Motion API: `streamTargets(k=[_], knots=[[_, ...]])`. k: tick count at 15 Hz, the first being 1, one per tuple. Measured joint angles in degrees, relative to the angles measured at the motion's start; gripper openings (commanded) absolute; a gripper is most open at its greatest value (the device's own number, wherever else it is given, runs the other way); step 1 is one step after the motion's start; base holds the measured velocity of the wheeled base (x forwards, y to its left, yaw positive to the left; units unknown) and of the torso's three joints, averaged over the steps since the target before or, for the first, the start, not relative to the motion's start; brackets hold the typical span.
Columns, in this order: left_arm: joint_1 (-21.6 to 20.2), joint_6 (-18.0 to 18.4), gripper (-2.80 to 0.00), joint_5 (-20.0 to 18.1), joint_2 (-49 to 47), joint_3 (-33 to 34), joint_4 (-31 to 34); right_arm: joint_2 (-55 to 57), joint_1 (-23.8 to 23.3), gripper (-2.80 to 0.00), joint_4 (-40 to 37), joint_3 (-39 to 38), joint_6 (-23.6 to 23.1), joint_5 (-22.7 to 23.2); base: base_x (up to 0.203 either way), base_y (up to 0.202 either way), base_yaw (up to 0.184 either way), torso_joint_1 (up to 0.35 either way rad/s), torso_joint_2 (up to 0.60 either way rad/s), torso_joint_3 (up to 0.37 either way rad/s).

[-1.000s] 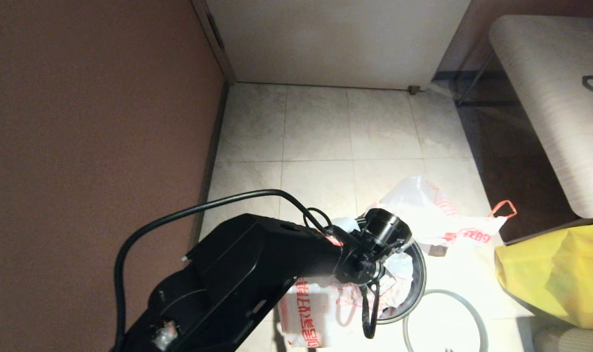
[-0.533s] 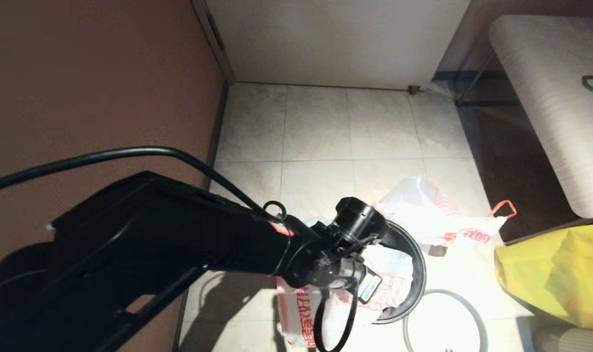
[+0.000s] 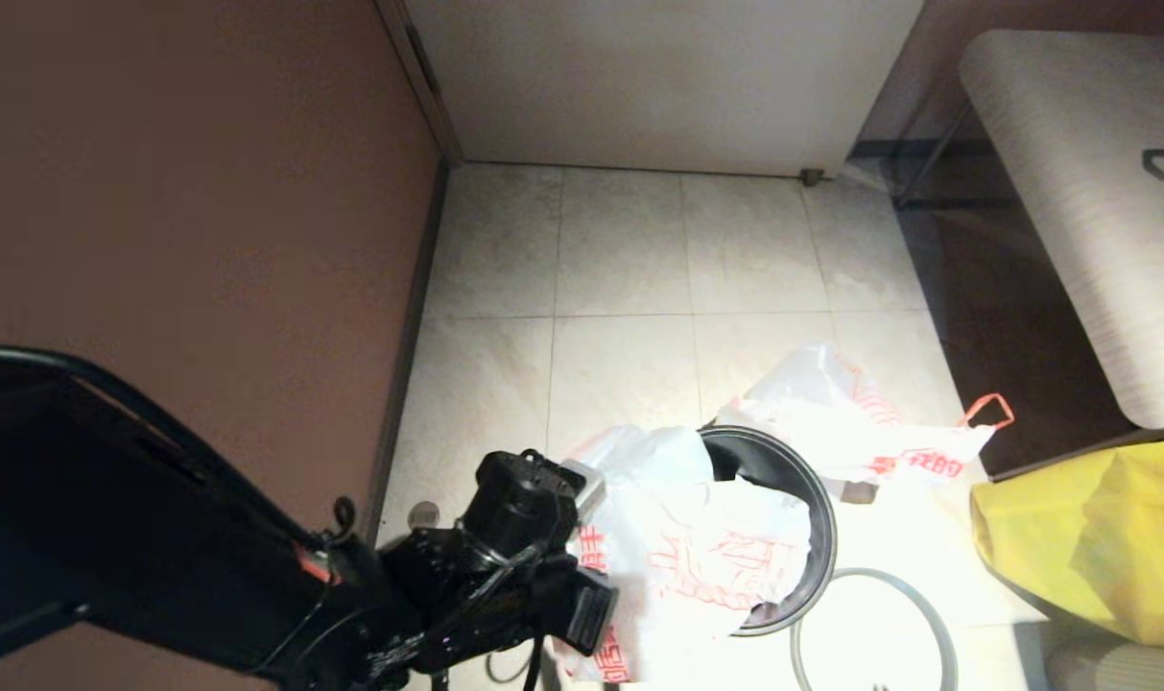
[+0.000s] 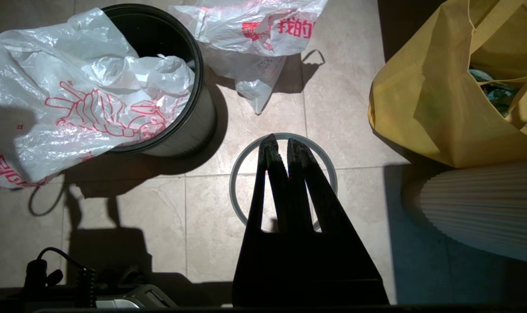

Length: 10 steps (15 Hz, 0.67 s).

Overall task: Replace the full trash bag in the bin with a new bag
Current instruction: Put the new garbage bag on the trash can

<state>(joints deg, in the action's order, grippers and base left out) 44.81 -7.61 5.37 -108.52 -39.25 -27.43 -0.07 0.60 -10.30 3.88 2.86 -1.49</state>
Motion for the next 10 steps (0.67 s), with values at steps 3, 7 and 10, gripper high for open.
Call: streamTargets(k=[3, 7, 10], knots=[[-2.85, -0.27, 0.0, -0.5, 2.87, 10.44, -10.83, 0.0, 0.0, -2.8, 0.0, 0.0, 0.01, 0.0, 0.0, 0.0, 0.0, 0.0, 0.0, 0.0], [-6.32, 1.06, 0.0, -0.42, 1.23, 15.94, -18.69, 0.0, 0.0, -2.8, 0.0, 0.0, 0.02, 0.0, 0.0, 0.0, 0.0, 0.0, 0.0, 0.0], [-9.61, 4.73, 0.0, -1.35, -5.56, 18.71, -27.84, 0.0, 0.0, -2.8, 0.0, 0.0, 0.02, 0.0, 0.0, 0.0, 0.0, 0.0, 0.0, 0.0]])
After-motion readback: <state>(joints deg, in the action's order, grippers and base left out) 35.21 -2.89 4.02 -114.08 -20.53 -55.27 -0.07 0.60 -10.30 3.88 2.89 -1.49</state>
